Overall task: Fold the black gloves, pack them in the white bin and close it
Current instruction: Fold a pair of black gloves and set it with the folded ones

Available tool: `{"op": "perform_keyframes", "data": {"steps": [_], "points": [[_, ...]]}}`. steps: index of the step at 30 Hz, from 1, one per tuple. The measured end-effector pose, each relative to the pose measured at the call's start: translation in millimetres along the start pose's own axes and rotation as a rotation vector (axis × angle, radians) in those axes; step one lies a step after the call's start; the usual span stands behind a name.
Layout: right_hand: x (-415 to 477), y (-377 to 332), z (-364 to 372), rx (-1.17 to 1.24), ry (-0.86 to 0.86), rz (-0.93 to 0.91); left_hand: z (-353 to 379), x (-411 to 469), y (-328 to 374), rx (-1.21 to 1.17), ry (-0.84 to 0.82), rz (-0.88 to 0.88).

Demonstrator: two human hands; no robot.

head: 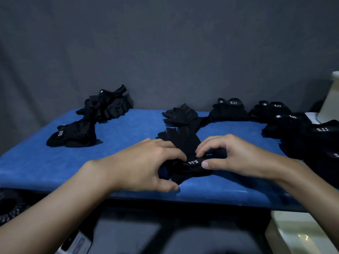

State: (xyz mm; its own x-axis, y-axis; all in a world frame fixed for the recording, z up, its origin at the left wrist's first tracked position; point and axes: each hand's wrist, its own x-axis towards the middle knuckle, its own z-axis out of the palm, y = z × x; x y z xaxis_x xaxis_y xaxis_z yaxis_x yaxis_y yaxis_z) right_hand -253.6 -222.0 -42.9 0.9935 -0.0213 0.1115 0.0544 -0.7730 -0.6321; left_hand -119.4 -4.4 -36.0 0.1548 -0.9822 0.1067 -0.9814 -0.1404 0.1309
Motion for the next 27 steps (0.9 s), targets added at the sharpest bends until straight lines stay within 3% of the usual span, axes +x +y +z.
{"op": "perform_keyframes", "data": {"steps": [10,15,27], "points": [[-3.2,-2.5,-2.9,-0.010,-0.095,0.048,7.7,-4.3,2.7,0.158,0.131,0.068],[-2.9,-4.5,5.1,-0.083,0.022,0.014,9.0,-4.1,-0.6,-0.046,0.190,-0.052],[2.0,-6.6,9.3,0.165,0.213,-0.014,14.7,-1.0,-8.9,-0.440,0.302,-0.141]]}}
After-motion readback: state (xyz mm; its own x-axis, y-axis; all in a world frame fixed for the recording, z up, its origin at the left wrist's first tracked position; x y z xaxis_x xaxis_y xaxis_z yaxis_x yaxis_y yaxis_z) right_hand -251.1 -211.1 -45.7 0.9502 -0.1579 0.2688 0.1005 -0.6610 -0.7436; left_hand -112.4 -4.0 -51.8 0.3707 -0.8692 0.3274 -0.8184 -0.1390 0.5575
